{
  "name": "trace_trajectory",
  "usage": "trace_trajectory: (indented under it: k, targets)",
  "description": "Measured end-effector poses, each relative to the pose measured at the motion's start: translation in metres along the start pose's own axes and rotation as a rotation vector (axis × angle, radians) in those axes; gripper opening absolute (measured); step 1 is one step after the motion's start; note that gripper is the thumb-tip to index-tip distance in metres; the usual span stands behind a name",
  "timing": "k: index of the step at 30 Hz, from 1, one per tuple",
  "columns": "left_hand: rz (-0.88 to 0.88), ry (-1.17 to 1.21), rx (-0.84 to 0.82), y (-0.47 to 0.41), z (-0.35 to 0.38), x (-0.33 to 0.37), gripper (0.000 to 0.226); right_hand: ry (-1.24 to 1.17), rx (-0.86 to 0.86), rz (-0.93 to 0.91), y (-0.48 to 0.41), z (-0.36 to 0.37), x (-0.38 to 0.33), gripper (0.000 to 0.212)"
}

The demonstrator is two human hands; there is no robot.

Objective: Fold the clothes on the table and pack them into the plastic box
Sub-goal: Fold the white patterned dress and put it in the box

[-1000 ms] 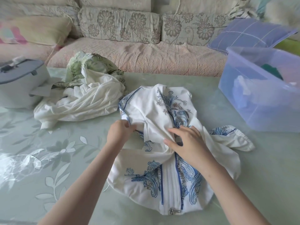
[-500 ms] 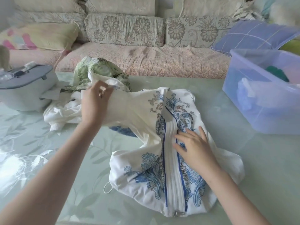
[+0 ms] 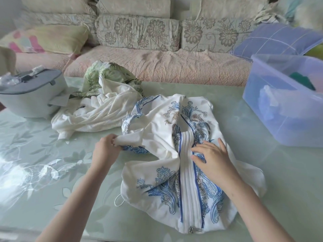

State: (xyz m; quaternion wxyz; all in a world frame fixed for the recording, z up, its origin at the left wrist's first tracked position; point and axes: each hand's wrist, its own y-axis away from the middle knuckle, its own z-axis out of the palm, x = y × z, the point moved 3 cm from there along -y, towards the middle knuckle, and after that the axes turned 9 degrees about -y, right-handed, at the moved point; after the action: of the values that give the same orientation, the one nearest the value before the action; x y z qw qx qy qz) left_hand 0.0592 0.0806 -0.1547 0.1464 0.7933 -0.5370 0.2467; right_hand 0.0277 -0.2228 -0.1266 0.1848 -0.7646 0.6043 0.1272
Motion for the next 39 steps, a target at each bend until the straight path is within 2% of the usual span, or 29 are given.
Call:
trace_trajectory:
  k: [1, 5, 7, 10, 11, 12, 14, 16, 19, 22, 25, 27, 29, 31, 33, 34, 35, 37, 39]
  targets:
    - [-0.021, 0.133, 0.016, 0.002, -0.003, 0.003, 0.027, 0.0, -0.003, 0.0, 0.0, 0.0, -0.001, 0.031]
    - [-0.142, 0.91, -0.051, 0.012, -0.011, 0.021, 0.009, 0.014, -0.019, -0.006, -0.001, 0.001, 0.0, 0.031]
    - [-0.148, 1.078, 0.086, 0.012, -0.018, 0.024, 0.019, -0.002, -0.019, -0.012, -0.002, 0.002, 0.0, 0.03]
    - [0.018, 0.943, 0.495, 0.005, -0.036, 0.018, 0.038, -0.051, -0.05, -0.025, -0.002, 0.005, 0.001, 0.032]
    - [0.079, 0.891, 0.56, 0.002, -0.039, 0.015, 0.046, -0.065, -0.077, -0.017, -0.001, 0.005, 0.001, 0.035]
    - [0.113, 0.865, 0.553, 0.001, -0.04, 0.015, 0.052, -0.072, -0.107, -0.004, 0.0, 0.006, 0.001, 0.037]
    - [0.069, 0.747, 0.38, 0.001, -0.03, 0.013, 0.061, -0.071, -0.162, 0.015, 0.002, 0.007, 0.002, 0.041]
    - [-0.083, 0.473, 0.179, 0.0, -0.013, 0.007, 0.071, -0.066, -0.189, 0.028, 0.001, 0.008, 0.002, 0.043]
    - [-0.204, 0.253, -0.048, 0.004, 0.0, 0.002, 0.085, -0.057, -0.2, 0.044, 0.001, 0.007, -0.001, 0.045]
    - [-0.268, -0.146, -0.119, 0.017, -0.003, 0.002, 0.096, -0.031, -0.207, 0.046, 0.001, 0.006, -0.002, 0.046]
    - [-0.166, -0.341, -0.092, 0.023, -0.006, 0.002, 0.082, -0.045, -0.208, 0.074, 0.002, 0.006, 0.0, 0.047]
    - [-0.122, -0.276, -0.028, 0.018, -0.005, -0.002, 0.059, -0.055, -0.209, 0.084, 0.002, 0.006, 0.002, 0.047]
    - [-0.093, -0.077, 0.047, 0.016, -0.006, 0.003, 0.03, -0.063, -0.221, 0.087, 0.002, 0.007, 0.002, 0.047]
    - [-0.126, 0.32, 0.059, 0.015, -0.01, 0.011, 0.01, -0.067, -0.224, 0.085, 0.002, 0.007, 0.002, 0.047]
    - [-0.203, 0.775, 0.056, 0.013, -0.018, 0.015, 0.007, -0.074, -0.227, 0.088, 0.002, 0.008, 0.003, 0.047]
    - [-0.228, 0.879, 0.125, 0.011, -0.025, 0.013, 0.006, -0.079, -0.23, 0.089, 0.001, 0.008, 0.004, 0.047]
    - [-0.226, 0.866, 0.234, 0.008, -0.034, 0.009, 0.009, -0.084, -0.232, 0.088, 0.001, 0.009, 0.004, 0.046]
    - [-0.158, 0.669, 0.46, 0.004, -0.054, 0.003, 0.023, -0.087, -0.231, 0.083, 0.0, 0.009, 0.006, 0.046]
    - [-0.117, 0.447, 0.576, 0.006, -0.07, 0.004, 0.033, -0.092, -0.225, 0.08, 0.0, 0.007, 0.006, 0.046]
